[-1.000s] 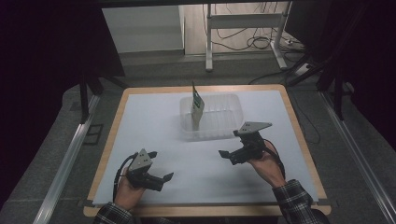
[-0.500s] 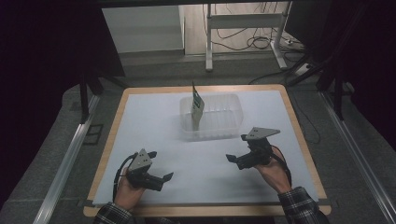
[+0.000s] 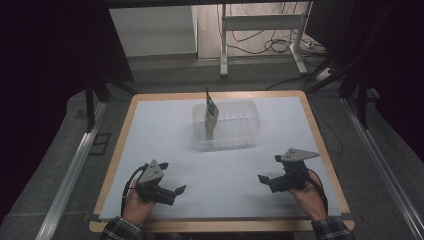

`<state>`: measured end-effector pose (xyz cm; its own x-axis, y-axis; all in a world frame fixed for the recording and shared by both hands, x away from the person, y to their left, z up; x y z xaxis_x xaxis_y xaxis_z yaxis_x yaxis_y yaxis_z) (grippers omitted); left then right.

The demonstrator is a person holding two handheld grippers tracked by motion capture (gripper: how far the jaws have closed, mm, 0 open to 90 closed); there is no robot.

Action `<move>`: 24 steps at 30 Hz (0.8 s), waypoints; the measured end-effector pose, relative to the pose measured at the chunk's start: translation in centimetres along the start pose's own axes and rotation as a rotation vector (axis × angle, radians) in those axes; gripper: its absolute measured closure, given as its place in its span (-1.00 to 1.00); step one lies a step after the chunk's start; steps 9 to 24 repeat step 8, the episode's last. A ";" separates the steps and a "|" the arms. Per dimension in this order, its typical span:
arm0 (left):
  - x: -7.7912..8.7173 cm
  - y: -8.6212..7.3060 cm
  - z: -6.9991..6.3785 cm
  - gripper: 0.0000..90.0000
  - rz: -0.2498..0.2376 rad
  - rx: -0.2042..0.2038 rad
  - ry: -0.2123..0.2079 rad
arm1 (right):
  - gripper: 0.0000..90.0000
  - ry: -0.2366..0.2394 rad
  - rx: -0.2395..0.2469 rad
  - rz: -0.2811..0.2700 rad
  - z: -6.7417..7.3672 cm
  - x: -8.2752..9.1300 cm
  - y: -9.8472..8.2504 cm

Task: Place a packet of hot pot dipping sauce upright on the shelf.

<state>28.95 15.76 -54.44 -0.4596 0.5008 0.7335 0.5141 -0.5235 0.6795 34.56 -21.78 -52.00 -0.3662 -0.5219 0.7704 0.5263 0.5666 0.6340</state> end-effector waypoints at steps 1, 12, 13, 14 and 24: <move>0.0 0.0 0.0 -1.00 0.001 0.000 0.002 | -1.00 -0.004 -0.008 0.000 -0.2 0.1 -0.3; -0.1 0.0 0.0 -1.00 0.010 -0.004 0.006 | -1.00 -0.042 -0.040 0.021 -1.5 0.3 -1.7; -0.1 0.0 0.0 -1.00 0.010 -0.004 0.006 | -1.00 -0.042 -0.040 0.021 -1.5 0.3 -1.7; -0.1 0.0 0.0 -1.00 0.010 -0.004 0.006 | -1.00 -0.042 -0.040 0.021 -1.5 0.3 -1.7; -0.1 0.0 0.0 -1.00 0.010 -0.004 0.006 | -1.00 -0.042 -0.040 0.021 -1.5 0.3 -1.7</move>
Point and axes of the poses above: each handheld gripper's, and its own axes: x roughly backward along the jaws, y roughly out of its top, z roughly to its left, the point moved 5 cm from there along -x, roughly forward along the jaws, and after that the axes turned 15 degrees about z, right-handed, at the moved point
